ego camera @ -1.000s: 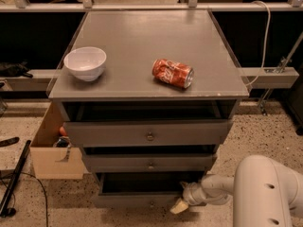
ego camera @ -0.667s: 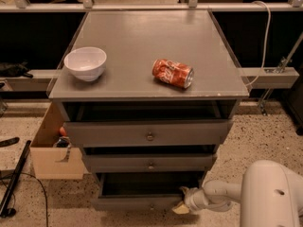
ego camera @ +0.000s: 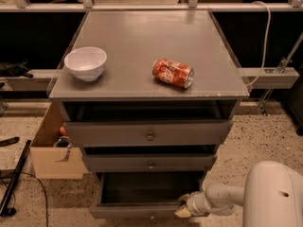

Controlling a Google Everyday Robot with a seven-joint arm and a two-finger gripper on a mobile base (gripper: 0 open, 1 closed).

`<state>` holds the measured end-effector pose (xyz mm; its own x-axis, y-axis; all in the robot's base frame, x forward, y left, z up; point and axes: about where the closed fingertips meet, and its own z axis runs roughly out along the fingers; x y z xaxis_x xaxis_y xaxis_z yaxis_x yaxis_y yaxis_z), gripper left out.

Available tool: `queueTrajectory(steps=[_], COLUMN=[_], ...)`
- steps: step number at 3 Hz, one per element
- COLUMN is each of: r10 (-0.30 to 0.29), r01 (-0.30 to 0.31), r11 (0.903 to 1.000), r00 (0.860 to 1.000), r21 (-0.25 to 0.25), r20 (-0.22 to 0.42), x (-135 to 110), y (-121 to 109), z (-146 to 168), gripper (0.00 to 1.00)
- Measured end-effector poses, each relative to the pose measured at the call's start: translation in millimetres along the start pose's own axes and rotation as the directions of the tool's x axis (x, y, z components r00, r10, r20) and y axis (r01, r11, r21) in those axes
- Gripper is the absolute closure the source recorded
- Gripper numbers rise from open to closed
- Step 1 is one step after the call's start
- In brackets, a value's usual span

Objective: Open bottom drawer

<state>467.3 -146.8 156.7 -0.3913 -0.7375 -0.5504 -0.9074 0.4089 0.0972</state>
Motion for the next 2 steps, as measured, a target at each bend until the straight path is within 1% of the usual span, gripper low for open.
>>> queueTrajectory(steps=[1, 2], r10=[0.000, 0.000], r01=[0.000, 0.000], r11=[1.0000, 1.0000], r00=[1.000, 1.000], r21=[0.000, 0.000], r20=[0.000, 0.000], x=[-0.2, -0.2], y=[-0.1, -0.1], z=[-0.1, -0.1], gripper=[0.90, 0.67])
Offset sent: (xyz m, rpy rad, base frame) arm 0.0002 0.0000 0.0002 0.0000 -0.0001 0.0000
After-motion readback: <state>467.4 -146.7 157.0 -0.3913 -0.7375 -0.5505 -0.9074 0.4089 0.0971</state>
